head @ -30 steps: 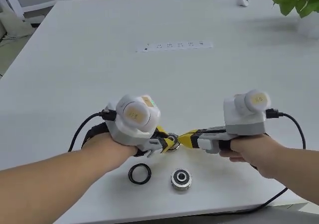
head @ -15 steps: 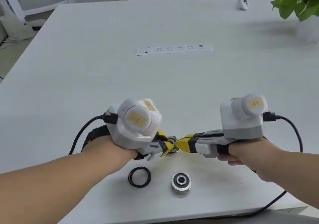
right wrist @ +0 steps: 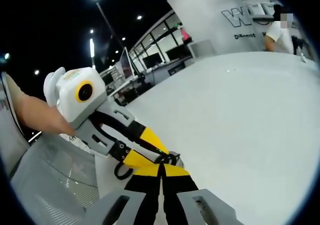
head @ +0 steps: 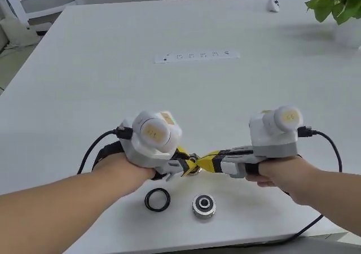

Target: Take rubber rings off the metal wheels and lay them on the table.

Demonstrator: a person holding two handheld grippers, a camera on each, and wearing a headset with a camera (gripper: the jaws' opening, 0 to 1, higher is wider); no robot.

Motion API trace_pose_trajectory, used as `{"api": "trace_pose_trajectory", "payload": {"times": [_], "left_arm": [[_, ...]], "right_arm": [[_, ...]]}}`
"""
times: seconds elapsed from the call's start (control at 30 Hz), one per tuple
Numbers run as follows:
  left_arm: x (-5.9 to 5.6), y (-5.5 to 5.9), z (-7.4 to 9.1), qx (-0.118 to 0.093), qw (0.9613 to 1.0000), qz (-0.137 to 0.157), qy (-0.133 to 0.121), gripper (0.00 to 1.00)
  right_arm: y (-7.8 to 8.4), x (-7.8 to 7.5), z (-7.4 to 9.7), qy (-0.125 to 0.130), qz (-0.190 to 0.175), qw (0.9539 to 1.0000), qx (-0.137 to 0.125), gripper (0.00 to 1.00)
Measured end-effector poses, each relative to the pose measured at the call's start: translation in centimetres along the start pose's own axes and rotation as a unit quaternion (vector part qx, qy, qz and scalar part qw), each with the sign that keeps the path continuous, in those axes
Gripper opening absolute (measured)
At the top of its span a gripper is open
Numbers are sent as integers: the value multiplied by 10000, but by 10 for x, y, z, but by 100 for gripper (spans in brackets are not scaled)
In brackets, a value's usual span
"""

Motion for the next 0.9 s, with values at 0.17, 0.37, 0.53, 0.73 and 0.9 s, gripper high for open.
{"api": "trace_pose_trajectory", "payload": {"times": [0.17,0.37,0.53,0.73,0.9], "left_arm": [[0,0,0,4,10000,-1,0,12],[0,0,0,-4,10000,21,17,12],[-1,0,0,18,10000,42,24,12],[-1,0,1,-6,9999,144,21,13],[-1,-1,1,17,9997,258,34,14]], "right_arm": [[-1,6,-2,-63,-40,10000,-26,0],[-1,11,0,-167,-177,9997,-71,0],[-1,14,0,-144,-121,9998,-48,0],[-1,11,0,-110,-101,9999,-20,0],[0,10,0,-104,-145,9998,1,0]]}}
Point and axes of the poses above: the centre of the closed fingertips' face, and the gripper's own axes: z roughly backward along the fingers, x roughly to its left, y roughly out of its underside, the point moved 6 cm from there along z, roughly backward along the fingers, and after that the axes turned 11 degrees about -x, right-handed, at the moved point
